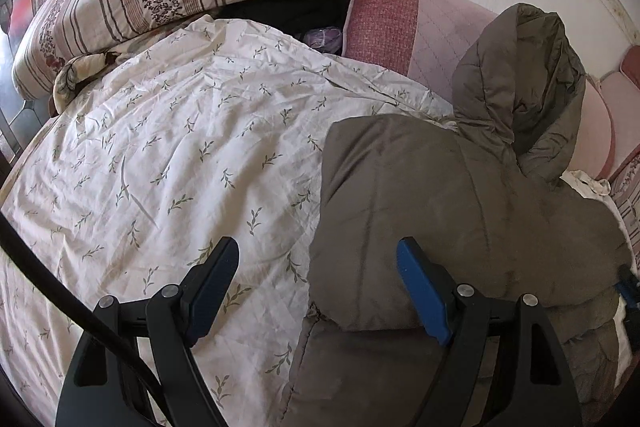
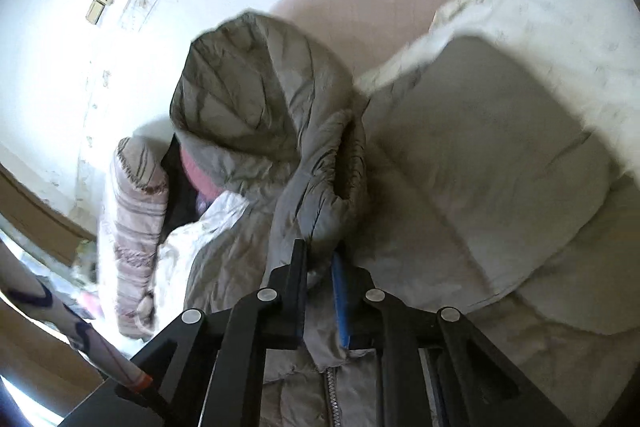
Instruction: Fold large clothes
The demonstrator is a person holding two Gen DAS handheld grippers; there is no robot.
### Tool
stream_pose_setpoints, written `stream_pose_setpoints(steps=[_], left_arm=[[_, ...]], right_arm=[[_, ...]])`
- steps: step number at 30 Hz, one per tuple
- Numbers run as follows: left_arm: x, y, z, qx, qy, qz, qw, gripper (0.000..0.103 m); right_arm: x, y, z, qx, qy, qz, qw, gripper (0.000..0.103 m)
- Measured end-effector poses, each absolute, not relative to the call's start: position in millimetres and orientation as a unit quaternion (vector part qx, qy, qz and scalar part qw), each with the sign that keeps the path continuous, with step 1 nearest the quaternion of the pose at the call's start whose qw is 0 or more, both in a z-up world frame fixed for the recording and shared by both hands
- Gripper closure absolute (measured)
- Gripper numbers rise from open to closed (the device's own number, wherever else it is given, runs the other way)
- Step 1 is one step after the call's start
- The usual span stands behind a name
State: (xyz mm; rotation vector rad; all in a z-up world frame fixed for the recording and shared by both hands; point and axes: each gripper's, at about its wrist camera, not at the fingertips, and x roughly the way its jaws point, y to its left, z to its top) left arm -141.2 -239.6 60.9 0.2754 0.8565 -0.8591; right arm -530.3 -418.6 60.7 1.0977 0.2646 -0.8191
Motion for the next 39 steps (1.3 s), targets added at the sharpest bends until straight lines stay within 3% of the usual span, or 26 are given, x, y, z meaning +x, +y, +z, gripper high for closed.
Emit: stream_pose_setpoints(steps=[5, 16, 21, 23, 29, 32, 39], left_arm=[[-144.2, -242.7, 58.6, 0.135, 0.404, -0.404, 0.810, 0.023], [-177.8, -267.1, 38.0, 0.226, 0.378, -0.406, 0.801, 0.023], [-183.9, -267.1, 42.8, 0.244, 0.356, -0.404, 0.807, 0.023], [-184.6, -263.7, 51.2, 0.233, 0.348, -0.404, 0.813, 0.023], [-203.2, -259.0, 76.6, 0.190, 0.317, -0.436, 0.821, 0.023], [-221.4, -267.0, 72.8, 0.196, 0.310, -0.455, 0.812, 0.023], [-233.0, -282.5, 44.3, 0.248, 0.310, -0.445, 0.803, 0.022]], right_arm=[[-546.2, -416.1, 76.2, 0.472, 0.133, -0.463, 0.738, 0.090], [-546.5, -437.7, 24.2, 0.505, 0.223, -0.510, 0.660, 0.089], [-555.4, -431.7, 34.8, 0.509, 0.224, -0.523, 0.646, 0.068], [-560.6, -424.6, 47.9, 0.493, 0.211, -0.548, 0.642, 0.067], [-543.7, -410.4, 83.6, 0.395, 0.182, -0.551, 0.712, 0.064], [-519.3, -404.9, 81.9, 0.353, 0.209, -0.520, 0.750, 0.064], [-508.8, -422.0, 42.0, 0.335, 0.292, -0.526, 0.725, 0.064]])
